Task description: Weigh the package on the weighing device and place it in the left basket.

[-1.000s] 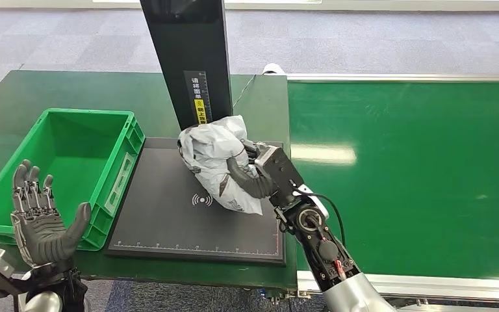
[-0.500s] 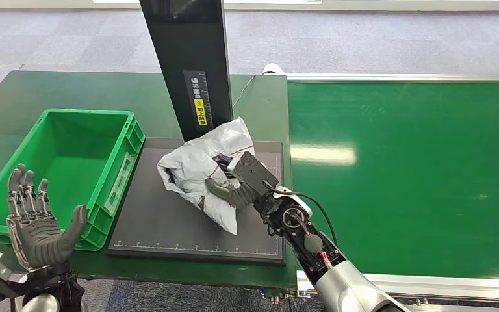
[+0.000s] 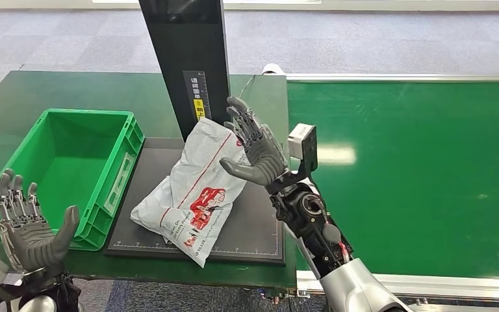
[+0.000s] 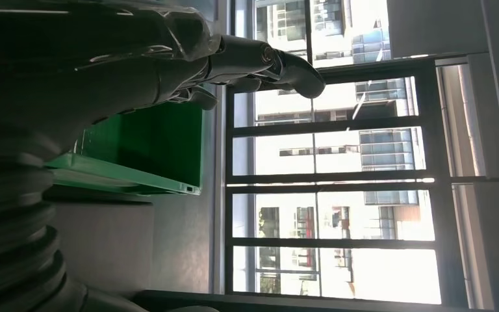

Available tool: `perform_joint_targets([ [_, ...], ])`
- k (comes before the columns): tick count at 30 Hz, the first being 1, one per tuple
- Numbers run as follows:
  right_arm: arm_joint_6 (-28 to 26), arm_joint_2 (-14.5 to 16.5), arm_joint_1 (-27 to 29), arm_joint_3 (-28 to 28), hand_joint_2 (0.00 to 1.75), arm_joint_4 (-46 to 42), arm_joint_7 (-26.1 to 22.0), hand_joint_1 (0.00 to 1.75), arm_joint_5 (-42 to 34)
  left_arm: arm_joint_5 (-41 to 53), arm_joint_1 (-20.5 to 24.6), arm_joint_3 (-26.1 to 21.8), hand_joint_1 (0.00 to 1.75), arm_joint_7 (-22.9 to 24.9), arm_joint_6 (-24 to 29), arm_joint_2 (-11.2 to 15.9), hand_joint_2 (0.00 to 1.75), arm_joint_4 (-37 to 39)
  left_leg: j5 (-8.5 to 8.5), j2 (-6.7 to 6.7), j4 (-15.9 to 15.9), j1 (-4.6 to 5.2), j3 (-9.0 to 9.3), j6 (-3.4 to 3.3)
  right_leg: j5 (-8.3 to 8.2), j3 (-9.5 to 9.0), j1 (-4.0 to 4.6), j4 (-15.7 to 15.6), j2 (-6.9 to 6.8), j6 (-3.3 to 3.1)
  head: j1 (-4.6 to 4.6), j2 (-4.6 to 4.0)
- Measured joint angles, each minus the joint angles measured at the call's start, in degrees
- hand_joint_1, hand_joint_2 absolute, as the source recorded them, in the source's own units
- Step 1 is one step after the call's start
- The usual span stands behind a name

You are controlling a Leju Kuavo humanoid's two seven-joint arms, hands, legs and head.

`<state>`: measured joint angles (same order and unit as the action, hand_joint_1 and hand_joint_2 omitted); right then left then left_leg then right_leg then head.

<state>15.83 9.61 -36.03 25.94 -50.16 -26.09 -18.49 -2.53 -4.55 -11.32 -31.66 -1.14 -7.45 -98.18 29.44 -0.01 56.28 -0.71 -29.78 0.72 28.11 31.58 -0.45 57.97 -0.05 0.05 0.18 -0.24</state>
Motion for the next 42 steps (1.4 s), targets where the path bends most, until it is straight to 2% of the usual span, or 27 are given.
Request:
perform_joint_targets([
  [7, 1.38, -1.26, 2.44, -2.58, 1.75, -9.16, -0.26, 0.0, -5.59, 0.72, -1.24, -1.04, 0.0, -0.34, 1.55, -0.07, 1.75, -0.28, 0.0, 0.0, 0.0, 0.01, 0.0, 0.0, 0.0, 0.0, -0.01, -0.01, 0.0, 0.0, 0.0, 0.0],
  [11, 1.45, -1.97, 5.06, -4.5, 1.75, -13.88, -0.94, 0.0, -7.36, 4.15, -1.88, -1.26, 0.0, -0.8, 3.57, -0.24, 1.75, -0.97, 0.01, 0.0, 0.0, 0.01, 0.0, 0.0, 0.0, 0.01, -0.01, -0.02, 0.0, 0.0, 0.0, 0.0],
  [15, 2.1, -2.5, 8.22, -6.69, 1.75, -17.99, -1.66, 0.0, -8.78, 12.79, -1.14, -0.05, 0.0, 0.94, 6.91, -0.04, 1.75, -1.13, 0.01, -0.02, 0.0, 0.0, 0.01, 0.0, 0.0, 0.0, -0.01, -0.02, -0.03, 0.0, -0.01, 0.0],
  [19, 3.13, -2.43, 10.23, -8.72, 1.75, -19.98, -1.61, 0.0, -10.21, 26.24, 1.77, 4.08, 0.0, 7.43, 8.87, 1.26, 1.75, 0.85, 0.0, -0.02, 0.0, 0.01, 0.04, 0.0, -0.03, -0.01, -0.01, -0.02, -0.03, -0.02, -0.01, 0.0],
  [22, 3.47, -2.1, 10.89, -10.05, 1.75, -20.2, -0.97, 0.0, -11.11, 35.24, 5.53, 8.7, 0.0, 12.91, 8.93, 3.09, 1.75, 5.96, -0.04, -0.02, 0.0, 0.01, 0.06, -0.02, -0.1, -0.01, -0.01, -0.02, -0.03, -0.02, 0.0, 0.0],
  [26, 4.64, -1.92, 11.87, -11.65, 1.75, -20.13, -0.1, 0.0, -12.35, 40.79, 12.38, 14.56, 0.0, 17.04, 8.73, 6.15, 1.75, 17.0, -0.1, 0.01, 0.01, 0.01, 0.05, -0.02, -0.16, -0.01, -0.01, -0.02, 0.0, -0.02, 0.02, 0.0],
  [29, 5.59, -1.93, 12.92, -12.58, 1.75, -19.93, 0.19, 0.0, -12.9, 42.42, 16.47, 17.65, 0.0, 18.19, 9.12, 7.89, 1.75, 25.03, -0.1, 0.08, 0.01, 0.01, 0.04, -0.02, -0.18, 0.0, 0.0, -0.01, 0.06, -0.02, 0.03, 0.0],
  [33, 6.06, -1.93, 13.85, -13.56, 1.75, -19.65, 0.71, 0.0, -14.01, 44.27, 19.58, 20.27, 0.0, 19.52, 9.39, 9.27, 1.75, 32.17, -0.1, 0.06, 0.01, 0.01, -0.01, -0.02, -0.18, 0.07, 0.0, -0.01, 0.06, -0.02, 0.04, 0.0],
  [39, 6.11, -1.92, 14.15, -13.92, 1.75, -19.61, 1.1, 0.0, -14.79, 45.08, 20.69, 21.12, 0.0, 20.11, 9.38, 9.76, 1.75, 34.61, -0.1, 0.05, 0.01, 0.01, -0.03, -0.02, -0.18, 0.08, -0.01, -0.01, 0.05, -0.02, 0.04, 0.0],
  [42, 5.45, -2.01, 15.34, -14.65, 1.75, -19.61, 1.82, 0.0, -16.9, 46.0, 24.72, 23.47, 0.0, 20.52, 8.51, 11.32, 1.75, 41.67, -0.11, 0.05, 0.0, 0.01, 0.02, -0.02, -0.19, 0.01, -0.01, -0.01, 0.05, -0.02, 0.03, 0.0],
])
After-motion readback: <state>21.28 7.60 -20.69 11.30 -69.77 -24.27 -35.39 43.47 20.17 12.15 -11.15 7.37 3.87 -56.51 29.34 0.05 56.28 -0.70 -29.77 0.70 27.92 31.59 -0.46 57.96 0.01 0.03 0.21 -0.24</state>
